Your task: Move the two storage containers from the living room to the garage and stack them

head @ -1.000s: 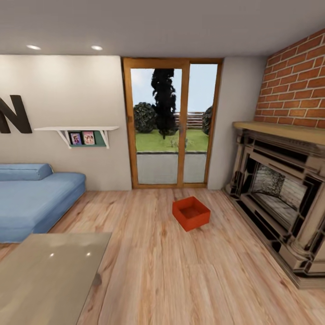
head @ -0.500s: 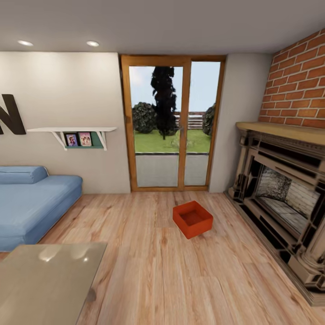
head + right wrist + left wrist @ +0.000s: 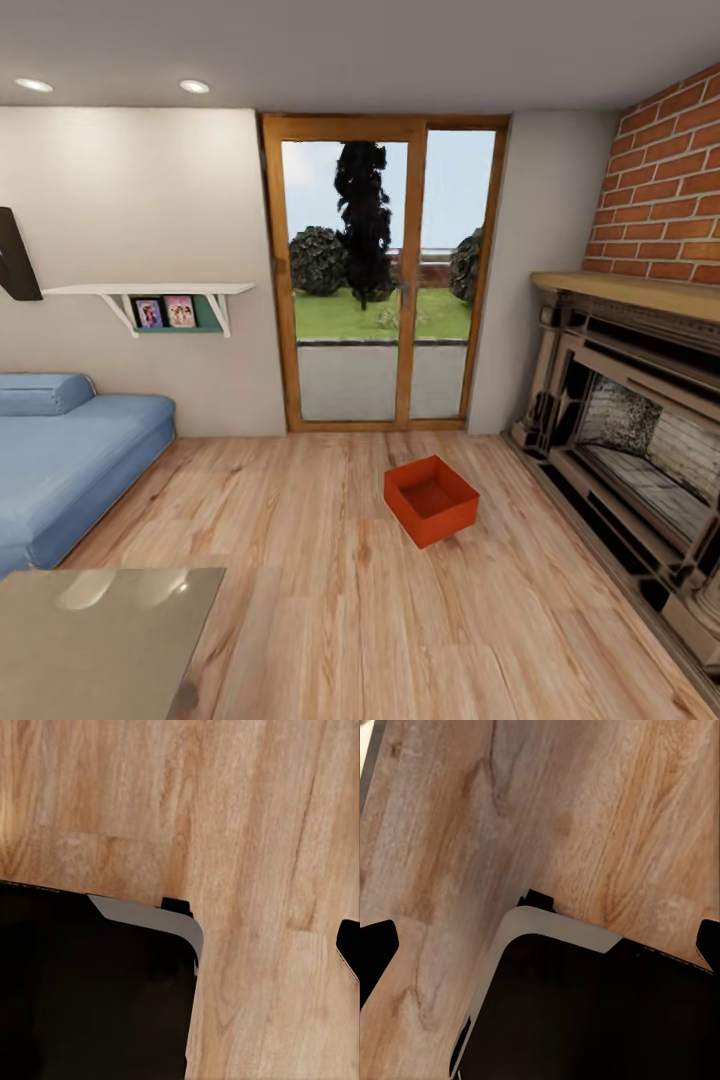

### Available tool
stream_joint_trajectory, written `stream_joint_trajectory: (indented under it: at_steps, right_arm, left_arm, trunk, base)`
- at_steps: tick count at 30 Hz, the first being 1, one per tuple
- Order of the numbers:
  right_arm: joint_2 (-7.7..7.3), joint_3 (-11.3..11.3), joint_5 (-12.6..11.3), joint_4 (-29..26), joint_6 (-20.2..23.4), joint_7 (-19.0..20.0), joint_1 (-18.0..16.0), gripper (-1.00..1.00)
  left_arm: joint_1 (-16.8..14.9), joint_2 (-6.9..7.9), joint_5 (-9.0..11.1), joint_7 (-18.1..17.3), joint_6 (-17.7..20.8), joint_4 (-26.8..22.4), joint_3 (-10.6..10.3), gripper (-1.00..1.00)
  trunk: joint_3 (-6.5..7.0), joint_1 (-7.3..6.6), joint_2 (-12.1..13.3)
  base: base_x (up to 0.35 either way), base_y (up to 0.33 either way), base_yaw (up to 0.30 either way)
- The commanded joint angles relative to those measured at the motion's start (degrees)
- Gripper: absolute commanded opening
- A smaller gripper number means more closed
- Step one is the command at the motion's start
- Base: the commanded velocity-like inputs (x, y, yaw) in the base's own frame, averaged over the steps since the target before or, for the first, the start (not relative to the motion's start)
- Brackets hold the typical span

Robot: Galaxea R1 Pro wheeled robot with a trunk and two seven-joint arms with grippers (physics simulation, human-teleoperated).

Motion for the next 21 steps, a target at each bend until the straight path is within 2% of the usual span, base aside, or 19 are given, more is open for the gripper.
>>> stream_joint_trajectory:
  at_steps: [1,14,21]
  right_arm:
    - [0.03,0.48,-0.38,0.17,-0.32,-0.2,-0.09,1.0]
    - [0.22,0.35,-0.91,0.17,-0.39,-0.26,-0.1,1.0]
    - [-0.14,0.37,-0.72,0.17,-0.39,-0.21,-0.1,1.0]
  left_arm:
    - [-0.03,0.01,0.46,0.2,-0.07,-0.03,-0.5,1.0]
    - [-0.03,0.05,0.38,0.2,-0.05,-0.1,-0.49,1.0]
    - [-0.03,0.02,0.36,0.2,-0.07,-0.09,-0.5,1.0]
  trunk:
    - [-0.1,0.05,-0.08]
    - [-0.1,0.05,-0.08]
    - [-0.1,0.05,-0.08]
  base:
    - [0.324,0.0,0.0]
    - [0.324,0.0,0.0]
    - [0.324,0.0,0.0]
